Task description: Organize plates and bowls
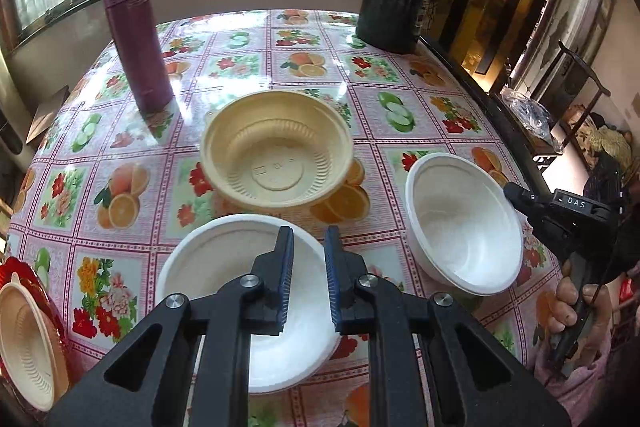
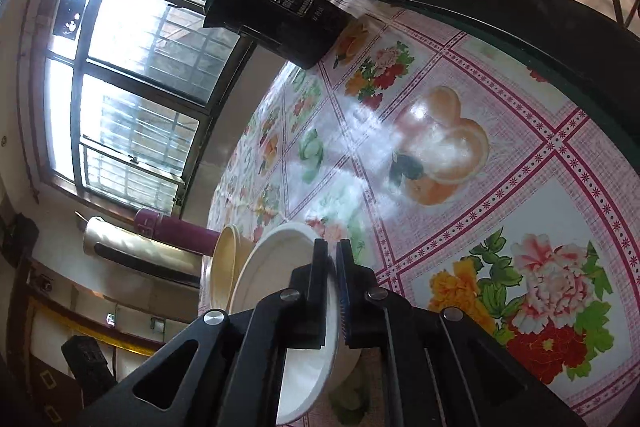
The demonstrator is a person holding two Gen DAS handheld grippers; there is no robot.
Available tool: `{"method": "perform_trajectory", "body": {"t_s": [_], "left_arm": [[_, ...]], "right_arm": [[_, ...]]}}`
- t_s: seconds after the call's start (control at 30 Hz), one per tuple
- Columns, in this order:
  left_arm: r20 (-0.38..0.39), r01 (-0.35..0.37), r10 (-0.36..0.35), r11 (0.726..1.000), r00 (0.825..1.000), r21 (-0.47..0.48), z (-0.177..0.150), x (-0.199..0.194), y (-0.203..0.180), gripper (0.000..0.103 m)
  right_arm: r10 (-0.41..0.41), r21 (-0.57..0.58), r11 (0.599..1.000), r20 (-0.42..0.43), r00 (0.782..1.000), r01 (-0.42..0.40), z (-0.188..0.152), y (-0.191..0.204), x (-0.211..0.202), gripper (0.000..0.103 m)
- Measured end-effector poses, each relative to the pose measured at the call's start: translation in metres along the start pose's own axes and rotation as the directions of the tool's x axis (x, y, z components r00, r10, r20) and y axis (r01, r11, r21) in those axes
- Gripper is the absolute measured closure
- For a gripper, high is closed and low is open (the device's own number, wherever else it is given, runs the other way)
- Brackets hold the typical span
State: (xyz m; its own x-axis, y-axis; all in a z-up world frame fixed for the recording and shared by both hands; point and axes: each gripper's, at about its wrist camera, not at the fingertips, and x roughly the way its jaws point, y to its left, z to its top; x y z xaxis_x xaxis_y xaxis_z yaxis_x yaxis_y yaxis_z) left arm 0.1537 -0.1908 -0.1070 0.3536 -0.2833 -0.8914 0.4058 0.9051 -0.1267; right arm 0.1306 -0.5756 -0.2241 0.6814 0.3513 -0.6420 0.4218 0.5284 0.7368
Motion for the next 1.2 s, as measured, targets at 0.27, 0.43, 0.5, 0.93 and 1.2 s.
{"method": "perform_trajectory", "body": {"t_s": [0.27, 0.43, 0.5, 0.93, 1.2], "left_arm": [[-0.073, -0.027, 0.028, 1.0, 0.997, 0.005, 0.019, 0.037, -0.034, 0.072], [-0.121, -0.057, 0.055, 0.998, 0.991, -0.014, 0.028, 0.059, -0.039, 0.07], [-0.149, -0.063, 0.059, 0.998, 0.987, -0.024, 0.029, 0.069, -0.042, 0.07], [-0.194, 0.034, -0.056, 0.993, 0.979, -0.111, 0.031, 0.071, -0.036, 0.059], [-0.162, 0.018, -0.036, 0.994, 0.986, -0.111, 0.032, 0.064, -0.036, 0.051]], "right_arm": [[-0.025, -0.072, 0.997, -0.038, 0.999, 0.022, -0.007, 0.007, -0.002, 0.069], [-0.039, -0.118, 0.992, -0.046, 0.998, 0.033, -0.012, 0.017, -0.005, 0.069], [-0.046, -0.129, 0.991, -0.046, 0.998, 0.04, -0.014, 0.02, -0.005, 0.069], [-0.109, -0.162, 0.982, -0.04, 0.993, 0.101, -0.02, 0.023, -0.002, 0.08], [-0.122, -0.159, 0.981, -0.055, 0.991, 0.112, -0.02, 0.02, 0.003, 0.081]]}}
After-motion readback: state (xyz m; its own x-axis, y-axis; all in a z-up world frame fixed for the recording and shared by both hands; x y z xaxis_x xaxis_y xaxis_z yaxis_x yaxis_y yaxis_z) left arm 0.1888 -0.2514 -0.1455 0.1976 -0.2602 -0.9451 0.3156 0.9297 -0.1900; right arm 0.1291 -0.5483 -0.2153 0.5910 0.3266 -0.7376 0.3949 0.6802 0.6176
